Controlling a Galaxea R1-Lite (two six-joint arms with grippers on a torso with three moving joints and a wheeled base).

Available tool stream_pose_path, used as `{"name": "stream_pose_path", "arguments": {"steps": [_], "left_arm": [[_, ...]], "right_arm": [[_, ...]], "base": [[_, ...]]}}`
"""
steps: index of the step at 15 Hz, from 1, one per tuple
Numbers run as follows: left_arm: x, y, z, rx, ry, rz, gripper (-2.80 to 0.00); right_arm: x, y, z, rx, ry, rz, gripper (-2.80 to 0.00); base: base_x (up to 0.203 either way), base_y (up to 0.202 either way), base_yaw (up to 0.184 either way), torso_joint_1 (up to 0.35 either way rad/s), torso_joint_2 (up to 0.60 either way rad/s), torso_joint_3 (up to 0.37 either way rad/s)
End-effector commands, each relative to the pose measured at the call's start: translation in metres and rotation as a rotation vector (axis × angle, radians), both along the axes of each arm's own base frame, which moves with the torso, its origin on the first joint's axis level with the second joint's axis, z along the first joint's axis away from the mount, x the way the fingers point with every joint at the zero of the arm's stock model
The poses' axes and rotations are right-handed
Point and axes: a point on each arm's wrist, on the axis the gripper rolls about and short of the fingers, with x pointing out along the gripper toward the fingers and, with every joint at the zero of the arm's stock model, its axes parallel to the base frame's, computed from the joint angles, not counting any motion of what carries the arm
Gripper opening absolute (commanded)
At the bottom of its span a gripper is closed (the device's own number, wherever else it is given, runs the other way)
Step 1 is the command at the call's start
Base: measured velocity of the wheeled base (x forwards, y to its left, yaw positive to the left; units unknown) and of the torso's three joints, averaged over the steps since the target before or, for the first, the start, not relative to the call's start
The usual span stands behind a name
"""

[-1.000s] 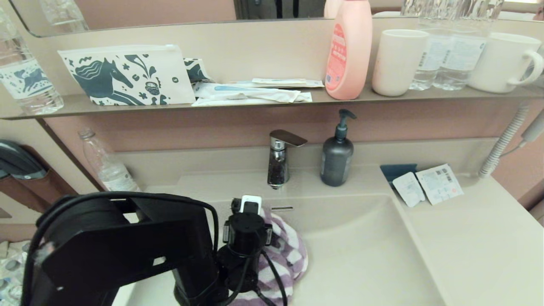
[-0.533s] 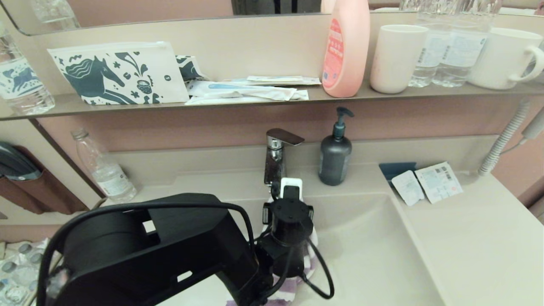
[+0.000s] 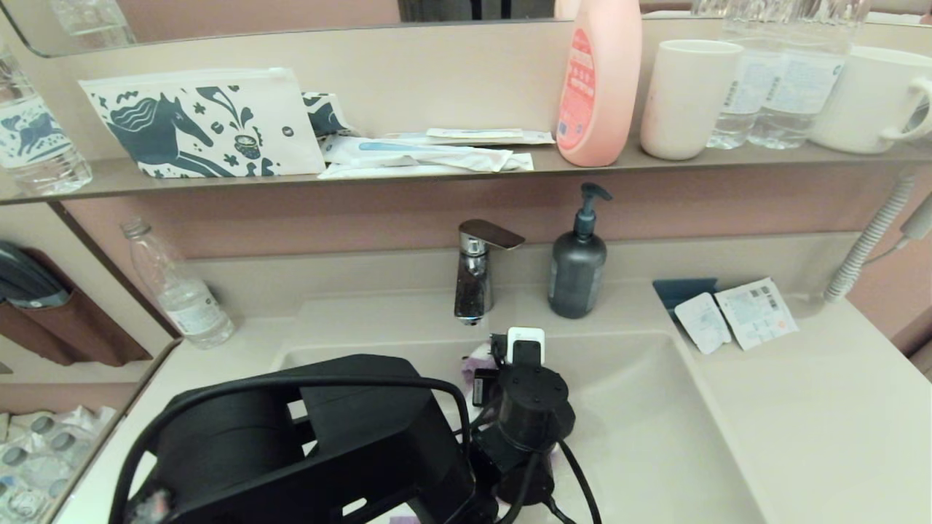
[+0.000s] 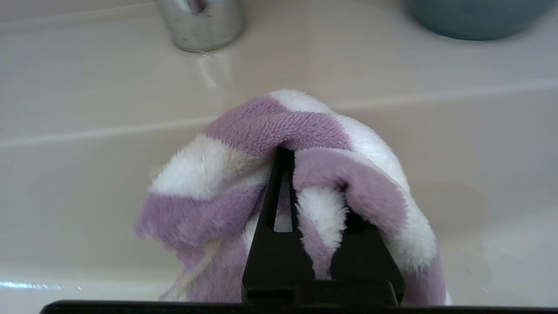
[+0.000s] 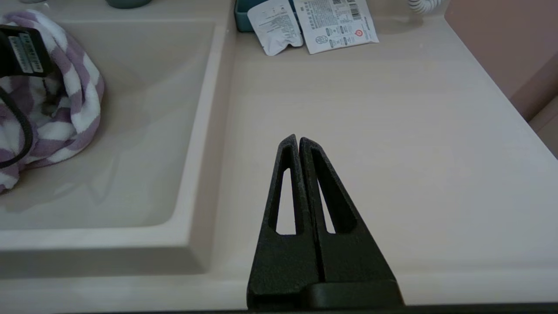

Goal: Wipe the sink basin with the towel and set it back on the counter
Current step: Wipe the sink

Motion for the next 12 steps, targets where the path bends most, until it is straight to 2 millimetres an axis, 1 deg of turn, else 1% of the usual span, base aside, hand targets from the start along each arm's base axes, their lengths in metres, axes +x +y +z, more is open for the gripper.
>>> {"name": "stream_pose_path", "arguments": {"steps": [1,3,5,10,12], "left_arm": [[-0.009,-0.006,0.003,-0.008,-0.007,-0.014,-2.80],[-0.014,-0.011,0.010,-0.017,-0.014,-0.024,-2.80],[-0.019,-0.024,0.020,-0.031,-0.025,-0.038,-2.80],[-0.025,-0.055,0.021,-0.035,-0.028,-0.074,-2.80],[-0.025,-0.071,0.028,-0.052,-0.039,-0.087,-2.80]], "right_arm": [[0.000,0.000,0.000,0.000,0.001,0.000,-2.80],[0.000,0.000,0.000,0.000,0.001,0.000,-2.80],[0.000,0.000,0.000,0.000,0.000,0.000,-2.80],[0.000,0.000,0.000,0.000,0.002,0.000,-2.80],[0.000,0.000,0.000,0.000,0.002,0.000,-2.80]], "base": [[0.000,0.000,0.000,0.000,0.00,0.000],[0.000,0.000,0.000,0.000,0.00,0.000],[0.000,0.000,0.000,0.000,0.00,0.000],[0.000,0.000,0.000,0.000,0.00,0.000],[0.000,0.000,0.000,0.000,0.00,0.000]]}}
